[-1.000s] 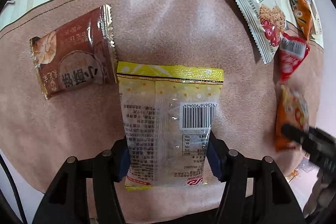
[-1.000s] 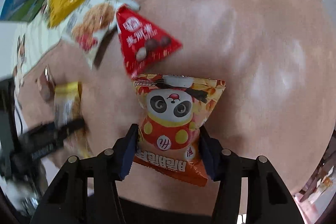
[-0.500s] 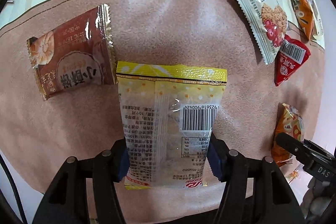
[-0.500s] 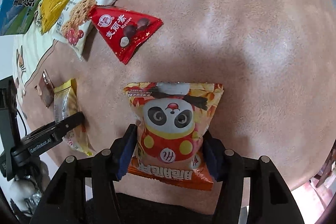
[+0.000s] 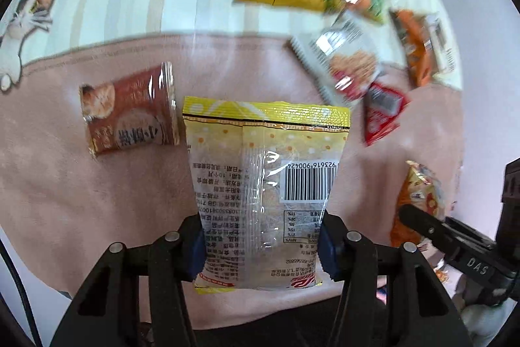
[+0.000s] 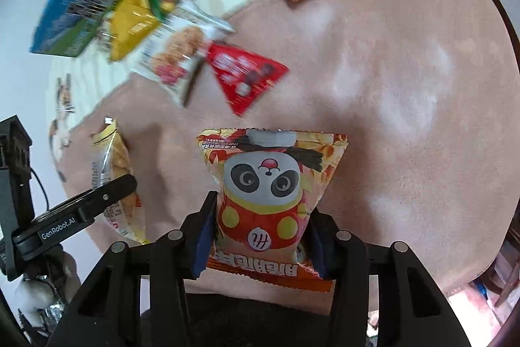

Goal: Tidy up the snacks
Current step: 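Carry both bags into the box and open both tools to drop them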

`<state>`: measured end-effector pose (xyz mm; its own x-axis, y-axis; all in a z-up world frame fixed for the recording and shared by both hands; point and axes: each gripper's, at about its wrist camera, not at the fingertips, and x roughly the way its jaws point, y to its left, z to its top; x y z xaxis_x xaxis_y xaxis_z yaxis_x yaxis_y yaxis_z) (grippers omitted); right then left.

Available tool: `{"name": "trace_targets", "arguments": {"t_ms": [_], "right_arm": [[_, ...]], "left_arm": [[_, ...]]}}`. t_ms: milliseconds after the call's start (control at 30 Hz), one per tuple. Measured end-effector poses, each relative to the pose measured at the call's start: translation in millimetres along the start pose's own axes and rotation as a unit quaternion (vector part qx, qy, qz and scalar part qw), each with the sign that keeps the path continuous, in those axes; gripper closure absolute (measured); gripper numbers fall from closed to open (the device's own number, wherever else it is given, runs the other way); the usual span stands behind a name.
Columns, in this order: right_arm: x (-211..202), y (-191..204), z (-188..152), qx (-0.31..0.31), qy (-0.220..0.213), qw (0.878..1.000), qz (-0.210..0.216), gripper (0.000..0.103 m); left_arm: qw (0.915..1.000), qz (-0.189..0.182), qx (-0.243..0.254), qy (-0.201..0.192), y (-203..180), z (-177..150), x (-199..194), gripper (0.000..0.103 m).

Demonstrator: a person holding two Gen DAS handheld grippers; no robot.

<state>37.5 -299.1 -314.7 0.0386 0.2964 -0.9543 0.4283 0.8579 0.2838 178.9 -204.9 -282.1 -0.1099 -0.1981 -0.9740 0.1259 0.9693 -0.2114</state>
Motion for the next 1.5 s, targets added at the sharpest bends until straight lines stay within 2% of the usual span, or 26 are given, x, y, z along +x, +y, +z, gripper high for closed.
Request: {"name": "trace_targets", "arguments": {"t_ms": [200, 333, 467, 567, 667, 767, 900, 1067, 1100, 1133, 1167, 1200, 1233, 1300, 1367, 1500], "right_arm": [[-54, 34, 18, -0.019, -0.043, 0.997, 0.063, 0.052], [-96, 74, 53, -0.042, -0.086, 0.989, 0.110, 0.052], [-131, 114, 104, -0.075, -0.131, 0.980, 0.127, 0.052], [-150, 143, 145, -0.105, -0.168, 0.974, 0.113, 0.052], [-152, 171, 184, -0.131, -0.192, 0.969, 0.089, 0.052], [-137, 187, 221, -0.139, -0.187, 0.970, 0.077, 0.052], [-103, 200, 259, -0.143, -0.157, 0.975, 0.062, 0.052], [-59, 201, 277, -0.146, -0.119, 0.981, 0.052, 0.050], [-51, 200, 278, -0.144, -0.111, 0.982, 0.050, 0.048], [-42, 199, 280, -0.142, -0.097, 0.984, 0.044, 0.036], [-33, 196, 281, -0.140, -0.082, 0.986, 0.039, 0.019], [-27, 194, 281, -0.139, -0.073, 0.987, 0.036, 0.013], [-23, 191, 282, -0.141, -0.068, 0.987, 0.032, 0.011], [-20, 189, 282, -0.143, -0.064, 0.987, 0.022, 0.010], [-20, 186, 281, -0.140, -0.063, 0.988, 0.014, 0.006], [-29, 183, 277, -0.139, -0.075, 0.987, -0.004, 0.006]], "left_arm": [[0.9972, -0.048, 0.002, -0.057, -10, 26, -74, 0.051], [0.9915, -0.061, 0.005, -0.115, -15, 64, -135, 0.051], [0.9860, -0.048, 0.016, -0.159, -15, 112, -183, 0.051], [0.9841, -0.019, 0.020, -0.175, -12, 155, -200, 0.051], [0.9848, 0.008, 0.013, -0.173, -6, 195, -197, 0.051], [0.9874, 0.021, 0.003, -0.157, 1, 227, -182, 0.051], [0.9909, 0.037, -0.013, -0.128, 19, 255, -146, 0.051], [0.9950, 0.040, -0.024, -0.088, 28, 272, -111, 0.051], [0.9959, 0.041, -0.027, -0.076, 30, 273, -102, 0.051], [0.9963, 0.041, -0.029, -0.070, 32, 273, -96, 0.051], [0.9965, 0.042, -0.030, -0.066, 34, 274, -92, 0.050], [0.9962, 0.047, -0.031, -0.066, 36, 275, -88, 0.045], [0.9958, 0.053, -0.031, -0.069, 36, 275, -87, 0.039], [0.9952, 0.056, -0.033, -0.073, 37, 273, -86, 0.016], [0.9948, 0.055, -0.034, -0.079, 37, 269, -87, 0.016], [0.9936, 0.049, -0.036, -0.095, 36, 261, -97, 0.016]]}}
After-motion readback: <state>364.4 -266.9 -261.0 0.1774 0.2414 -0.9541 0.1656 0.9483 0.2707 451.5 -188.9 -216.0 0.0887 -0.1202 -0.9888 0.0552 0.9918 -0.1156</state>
